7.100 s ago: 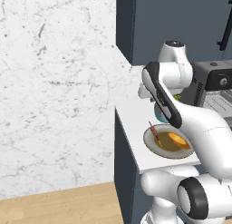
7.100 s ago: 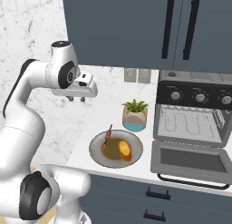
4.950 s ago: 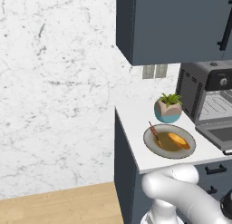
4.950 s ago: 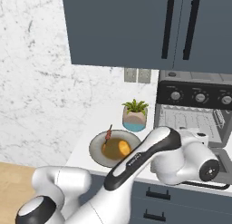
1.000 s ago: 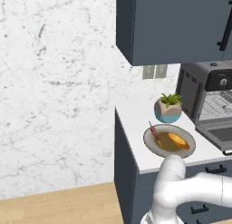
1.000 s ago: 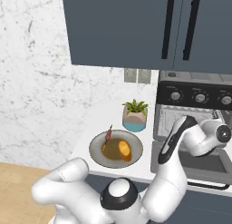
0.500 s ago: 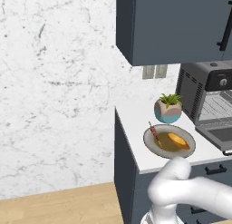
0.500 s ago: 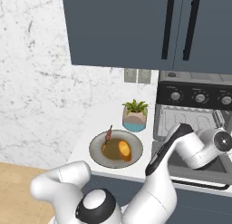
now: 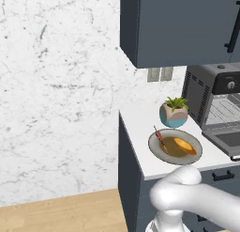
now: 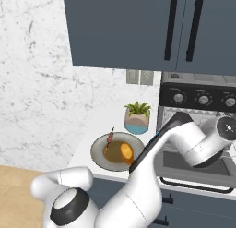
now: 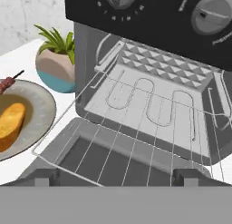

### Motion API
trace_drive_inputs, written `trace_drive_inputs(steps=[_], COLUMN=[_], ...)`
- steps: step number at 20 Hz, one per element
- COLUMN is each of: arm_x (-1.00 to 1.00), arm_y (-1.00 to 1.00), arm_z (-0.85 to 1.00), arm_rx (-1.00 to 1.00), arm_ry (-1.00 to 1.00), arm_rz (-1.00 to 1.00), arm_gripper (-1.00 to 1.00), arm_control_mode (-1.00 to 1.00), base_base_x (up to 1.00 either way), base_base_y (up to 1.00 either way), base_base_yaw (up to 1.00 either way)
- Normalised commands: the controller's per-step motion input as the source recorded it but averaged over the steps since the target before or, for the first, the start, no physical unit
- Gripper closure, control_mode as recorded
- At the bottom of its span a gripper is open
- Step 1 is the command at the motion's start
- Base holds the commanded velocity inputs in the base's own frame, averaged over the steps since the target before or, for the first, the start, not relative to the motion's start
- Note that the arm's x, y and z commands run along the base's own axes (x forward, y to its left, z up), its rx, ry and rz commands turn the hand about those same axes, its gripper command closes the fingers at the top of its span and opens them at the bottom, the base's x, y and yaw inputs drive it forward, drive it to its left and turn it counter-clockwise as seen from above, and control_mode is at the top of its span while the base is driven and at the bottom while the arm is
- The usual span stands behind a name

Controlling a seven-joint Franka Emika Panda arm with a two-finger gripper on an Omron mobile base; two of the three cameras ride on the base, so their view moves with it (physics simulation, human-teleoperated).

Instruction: Pick up the kebab skewer and baguette bread, and place them inside the toaster oven. Close the toaster oven door and start by setting the timer.

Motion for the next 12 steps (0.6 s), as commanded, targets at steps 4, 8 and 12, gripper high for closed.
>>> trace_drive_inputs(steps=[4,8,12], arm_x=[-0.47,-0.61,-0.52], arm_y=[0.99,1.0,1.0], arm_z=[0.46,0.06,0.0], arm_rx=[-0.15,-0.28,-0.42], arm_ry=[0.43,0.33,0.21], arm_rz=[0.0,0.03,0.07], arm_gripper=[-1.0,-1.0,-1.0], arm_control_mode=[-1.0,-1.0,-1.0], base_base_x=[0.0,0.0,0.0], base_base_y=[0.0,0.0,0.0], base_base_yaw=[0.0,0.0,0.0])
